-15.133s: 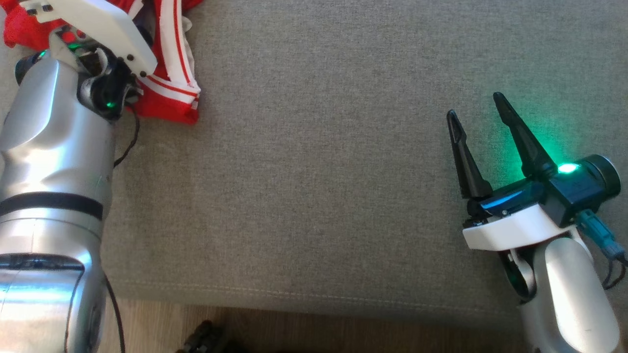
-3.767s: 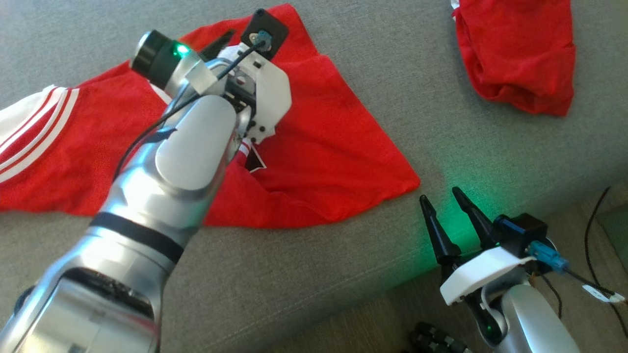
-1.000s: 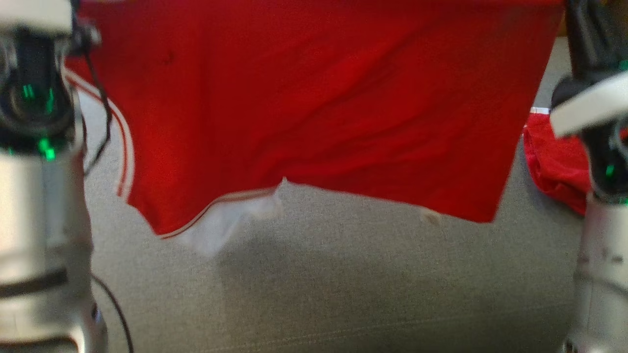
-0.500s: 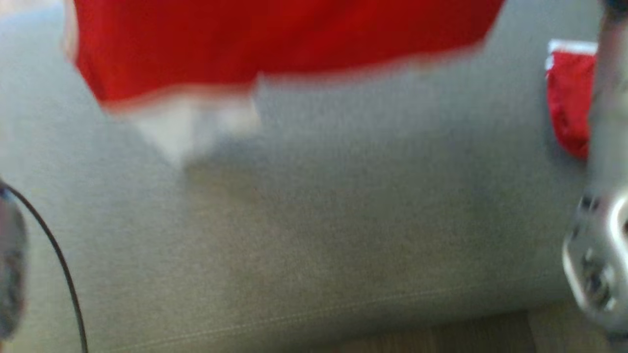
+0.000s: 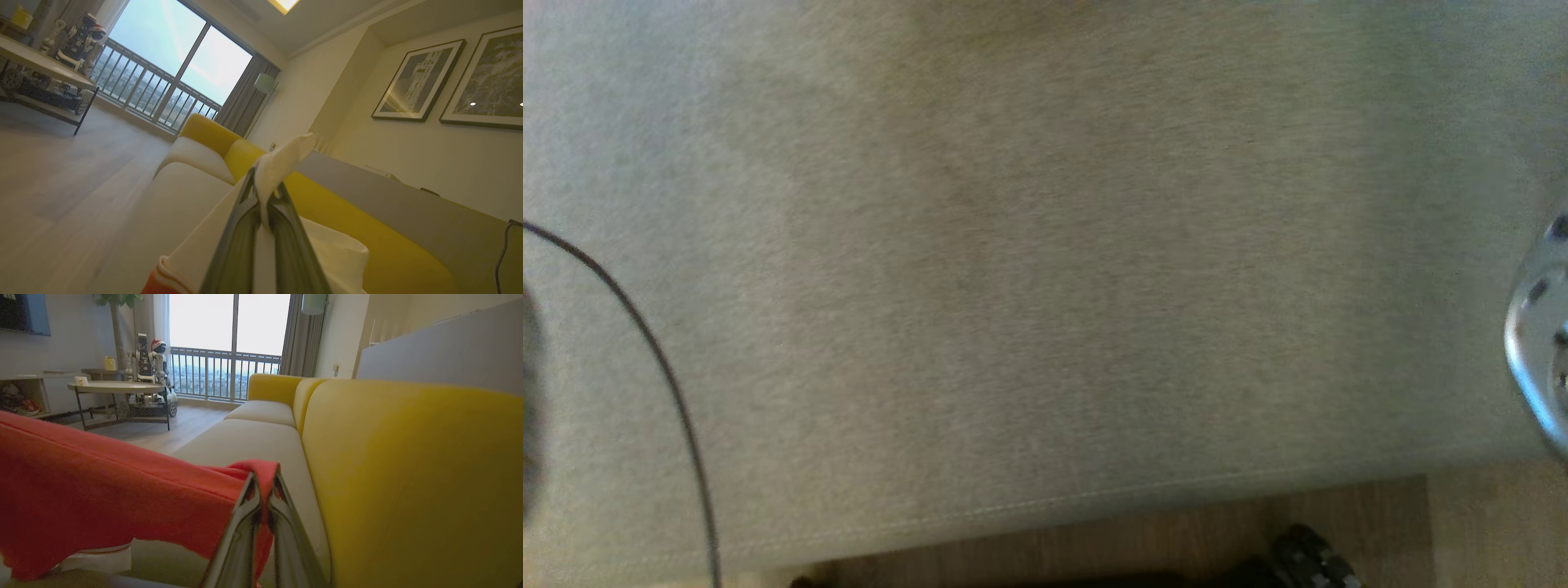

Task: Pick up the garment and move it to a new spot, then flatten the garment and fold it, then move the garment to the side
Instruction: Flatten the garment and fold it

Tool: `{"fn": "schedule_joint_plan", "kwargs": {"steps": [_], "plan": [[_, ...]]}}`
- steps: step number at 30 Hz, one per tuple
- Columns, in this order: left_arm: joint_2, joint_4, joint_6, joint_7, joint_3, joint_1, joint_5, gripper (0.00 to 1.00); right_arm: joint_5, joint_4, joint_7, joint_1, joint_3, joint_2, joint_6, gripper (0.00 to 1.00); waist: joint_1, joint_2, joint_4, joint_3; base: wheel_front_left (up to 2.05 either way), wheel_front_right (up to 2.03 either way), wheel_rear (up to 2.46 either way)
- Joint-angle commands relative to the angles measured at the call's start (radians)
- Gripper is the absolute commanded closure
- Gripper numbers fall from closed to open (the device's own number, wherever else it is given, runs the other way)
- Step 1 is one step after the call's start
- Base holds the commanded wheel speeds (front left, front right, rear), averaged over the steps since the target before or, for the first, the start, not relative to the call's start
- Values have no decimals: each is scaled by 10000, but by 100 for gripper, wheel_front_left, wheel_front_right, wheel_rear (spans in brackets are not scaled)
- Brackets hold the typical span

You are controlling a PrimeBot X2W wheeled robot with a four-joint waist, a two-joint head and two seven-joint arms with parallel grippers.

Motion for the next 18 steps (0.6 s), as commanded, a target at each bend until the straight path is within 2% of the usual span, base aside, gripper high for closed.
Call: {"fn": "schedule_joint_plan", "kwargs": {"steps": [1,4,10,15,18], "plan": [[479,-562,-58,-89,12,439,-260,100,-116,-77,-66,225,-130,153,-6,100,-6,1,413,268,0,0,0],[456,-987,-59,-109,-113,1466,-689,100,-180,321,125,744,-351,153,-6,100,-6,1,526,178,0,0,0],[531,-2893,-61,-120,-508,5176,-1451,100,40,553,882,2735,-831,153,-6,100,-6,1,725,-657,0,0,0],[646,-4217,-52,-122,-160,8610,-1734,100,941,-559,1531,5041,-583,153,-6,100,-6,1,632,-1534,0,0,0],[406,-5091,228,-122,446,10533,-1955,100,1667,-1846,1951,6641,-327,153,-6,100,-6,1,508,-1946,0,0,0]]}}
